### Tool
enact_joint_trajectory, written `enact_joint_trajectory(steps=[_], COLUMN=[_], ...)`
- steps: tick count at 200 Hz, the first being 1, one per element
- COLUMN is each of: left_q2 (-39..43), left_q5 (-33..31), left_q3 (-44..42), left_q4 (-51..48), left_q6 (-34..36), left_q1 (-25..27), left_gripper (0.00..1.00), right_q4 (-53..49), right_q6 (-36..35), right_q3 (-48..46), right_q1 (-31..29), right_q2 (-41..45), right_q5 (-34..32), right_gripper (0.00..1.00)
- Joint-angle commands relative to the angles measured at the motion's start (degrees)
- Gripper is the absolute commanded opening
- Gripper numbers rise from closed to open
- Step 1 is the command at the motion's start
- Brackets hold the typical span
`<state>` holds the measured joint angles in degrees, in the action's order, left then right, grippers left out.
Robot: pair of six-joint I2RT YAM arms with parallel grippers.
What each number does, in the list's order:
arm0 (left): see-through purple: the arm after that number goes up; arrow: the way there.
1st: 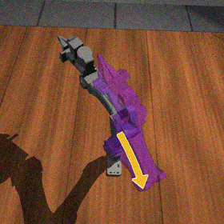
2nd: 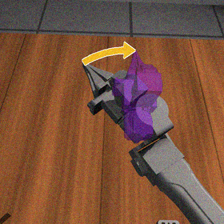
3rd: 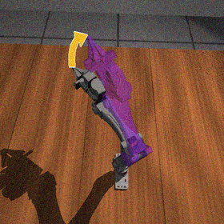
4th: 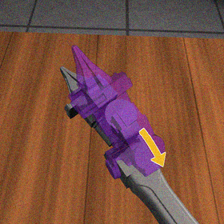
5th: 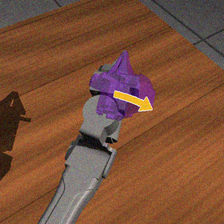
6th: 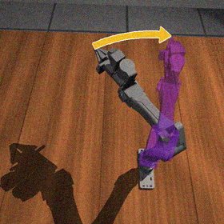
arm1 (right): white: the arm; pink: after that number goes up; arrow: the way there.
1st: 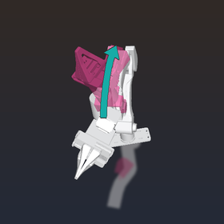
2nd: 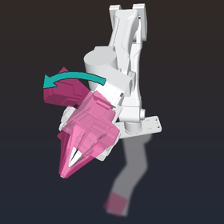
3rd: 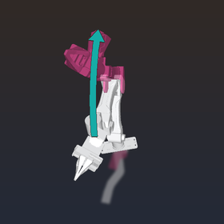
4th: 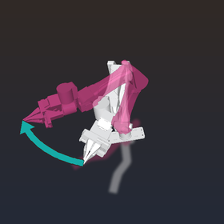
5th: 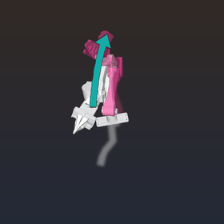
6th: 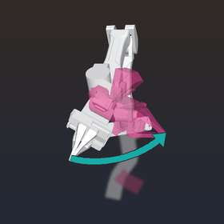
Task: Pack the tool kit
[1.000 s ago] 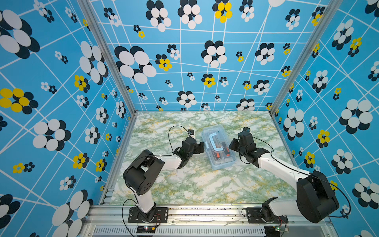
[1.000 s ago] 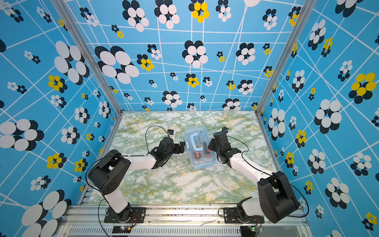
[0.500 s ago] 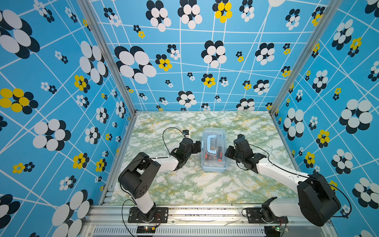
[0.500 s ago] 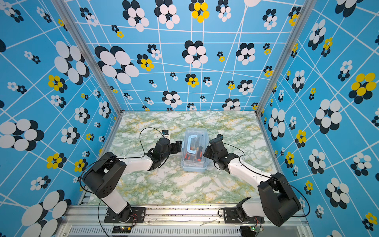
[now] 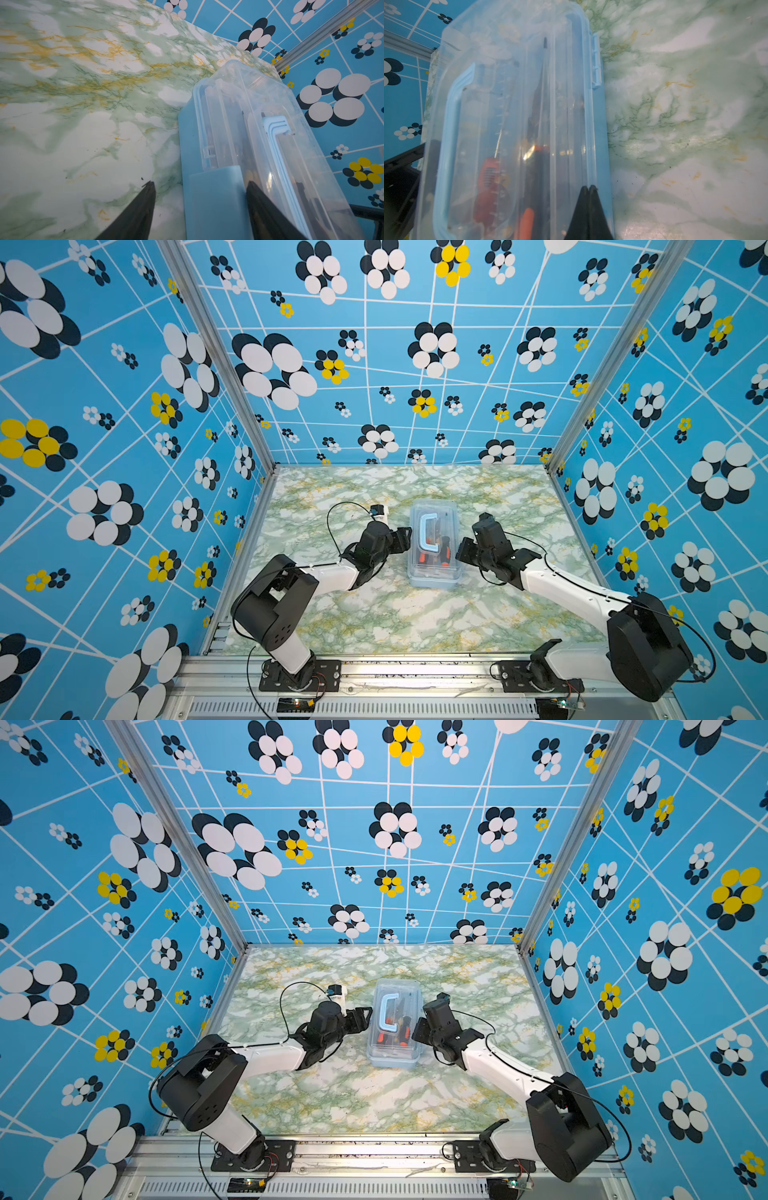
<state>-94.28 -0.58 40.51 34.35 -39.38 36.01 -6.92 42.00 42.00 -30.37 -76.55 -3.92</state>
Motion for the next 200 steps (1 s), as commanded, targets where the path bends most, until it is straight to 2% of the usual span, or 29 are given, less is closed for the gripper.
enact_joint_trajectory(steps=[1, 43, 51, 66, 104, 139, 200], left_q2=[-2.6, -4.9, -5.6, -6.7, -6.8, -4.8, -5.7], left_q5=[5.9, 9.3, 10.5, 11.9, 11.7, 10.5, 13.4], left_q3=[-0.9, -1.7, -1.6, -1.3, -1.4, -2.9, -5.2], left_q4=[2.8, 7.7, 8.9, 9.5, 7.9, 5.7, 7.8], left_q6=[-1.4, -2.8, -3.2, -3.6, -3.5, -2.2, -2.9], left_q1=[0.9, 1.2, 1.2, 1.2, 1.0, -0.1, -2.9], left_gripper=[0.57, 0.44, 0.36, 0.31, 0.31, 0.36, 0.37], right_q4=[-1.0, -0.6, -0.4, -0.3, -1.1, -4.5, -9.7], right_q6=[-1.0, -1.3, -1.4, -1.5, -1.4, -2.4, -4.4], right_q3=[1.6, 1.8, 1.9, 2.1, 2.6, 4.4, 7.0], right_q1=[-0.9, -0.9, -0.9, -0.9, -0.9, -0.9, -0.9], right_q2=[0.0, -0.3, -0.7, -1.5, -1.4, -0.8, 1.1], right_q5=[2.4, 2.0, 1.8, 2.0, 1.2, -0.4, -3.5], right_gripper=[0.00, 0.00, 0.00, 0.00, 0.00, 0.00, 0.00])
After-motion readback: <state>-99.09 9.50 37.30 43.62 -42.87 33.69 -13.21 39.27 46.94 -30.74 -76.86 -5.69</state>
